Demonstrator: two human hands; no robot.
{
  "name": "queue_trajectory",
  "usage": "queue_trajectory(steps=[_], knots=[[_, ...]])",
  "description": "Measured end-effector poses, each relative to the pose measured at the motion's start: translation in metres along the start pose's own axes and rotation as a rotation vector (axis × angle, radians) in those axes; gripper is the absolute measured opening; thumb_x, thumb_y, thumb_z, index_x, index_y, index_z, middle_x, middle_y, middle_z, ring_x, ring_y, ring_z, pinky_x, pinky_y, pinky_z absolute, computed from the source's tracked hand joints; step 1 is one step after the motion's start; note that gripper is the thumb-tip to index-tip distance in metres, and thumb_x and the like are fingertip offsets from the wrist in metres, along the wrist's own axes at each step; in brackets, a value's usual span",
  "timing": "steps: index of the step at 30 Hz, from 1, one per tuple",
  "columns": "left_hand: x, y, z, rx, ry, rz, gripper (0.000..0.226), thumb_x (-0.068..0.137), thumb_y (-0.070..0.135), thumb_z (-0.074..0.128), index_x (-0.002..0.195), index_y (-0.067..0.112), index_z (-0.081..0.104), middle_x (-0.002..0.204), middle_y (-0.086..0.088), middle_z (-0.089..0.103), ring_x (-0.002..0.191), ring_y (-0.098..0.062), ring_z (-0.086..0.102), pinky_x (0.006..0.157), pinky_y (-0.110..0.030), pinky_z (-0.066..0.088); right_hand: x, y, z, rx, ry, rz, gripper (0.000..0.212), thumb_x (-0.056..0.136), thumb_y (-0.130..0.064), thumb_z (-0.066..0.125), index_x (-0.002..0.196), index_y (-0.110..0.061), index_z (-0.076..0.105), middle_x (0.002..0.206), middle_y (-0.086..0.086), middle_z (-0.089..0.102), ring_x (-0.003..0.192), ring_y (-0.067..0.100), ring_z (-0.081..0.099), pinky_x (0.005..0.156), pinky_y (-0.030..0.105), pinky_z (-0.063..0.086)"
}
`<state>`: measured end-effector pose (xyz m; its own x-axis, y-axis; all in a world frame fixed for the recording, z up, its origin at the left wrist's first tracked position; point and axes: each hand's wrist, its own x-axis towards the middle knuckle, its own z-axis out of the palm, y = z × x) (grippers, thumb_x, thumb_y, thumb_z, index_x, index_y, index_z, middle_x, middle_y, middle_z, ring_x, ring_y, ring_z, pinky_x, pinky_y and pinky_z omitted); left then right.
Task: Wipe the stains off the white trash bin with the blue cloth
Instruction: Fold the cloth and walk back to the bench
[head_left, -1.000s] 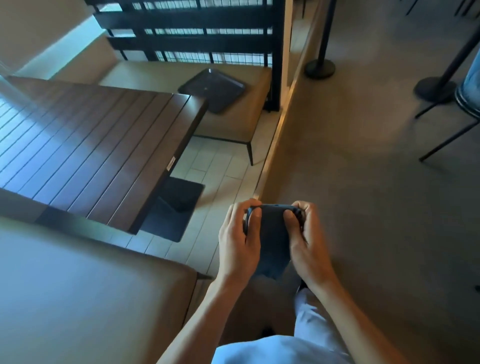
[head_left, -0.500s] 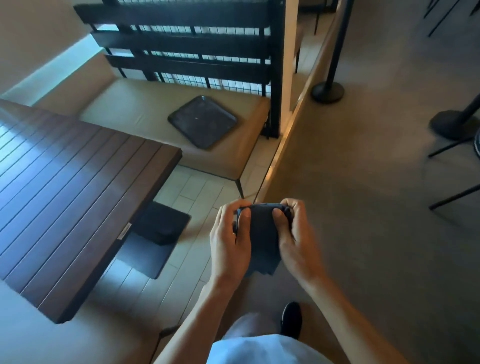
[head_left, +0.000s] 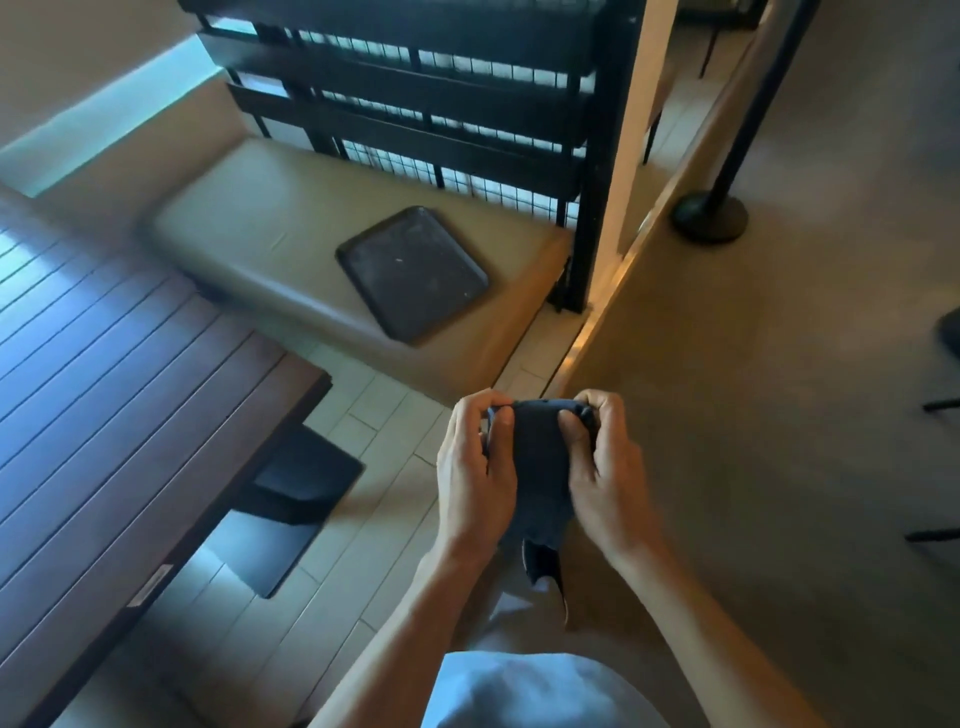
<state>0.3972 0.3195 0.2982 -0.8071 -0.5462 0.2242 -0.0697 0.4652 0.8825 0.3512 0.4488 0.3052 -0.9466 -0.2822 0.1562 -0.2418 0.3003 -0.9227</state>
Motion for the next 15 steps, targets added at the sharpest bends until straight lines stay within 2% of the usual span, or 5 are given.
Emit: queue_trajectory(steps=[6, 15], knots=[[0.105, 0.004, 0.046, 0.007, 0.056, -0.022, 0.014, 0.103, 0.043, 0.045, 0.112, 0.041, 0.054, 0.111, 0.021, 0.062, 0.105, -0.006, 0.063, 0.085, -0.036, 0.058, 0.122, 0.016, -0.003, 0.021, -0.068, 0.004, 0.031, 0.104, -0.035, 0.043, 0.124, -0.013, 0.051, 0.099, -0.007, 0.067, 0.082, -0.007, 0.064, 0.060, 0.008, 0.045], [0.229, -0.002, 0.094, 0.038, 0.165, -0.099, 0.013, 0.103, 0.040, 0.048, 0.111, 0.039, 0.057, 0.111, 0.020, 0.063, 0.105, -0.012, 0.065, 0.086, -0.041, 0.057, 0.267, 0.039, 0.009, 0.066, -0.166, -0.033, 0.033, 0.107, -0.036, 0.040, 0.128, -0.013, 0.049, 0.103, 0.000, 0.070, 0.086, 0.008, 0.070, 0.064, 0.026, 0.057]])
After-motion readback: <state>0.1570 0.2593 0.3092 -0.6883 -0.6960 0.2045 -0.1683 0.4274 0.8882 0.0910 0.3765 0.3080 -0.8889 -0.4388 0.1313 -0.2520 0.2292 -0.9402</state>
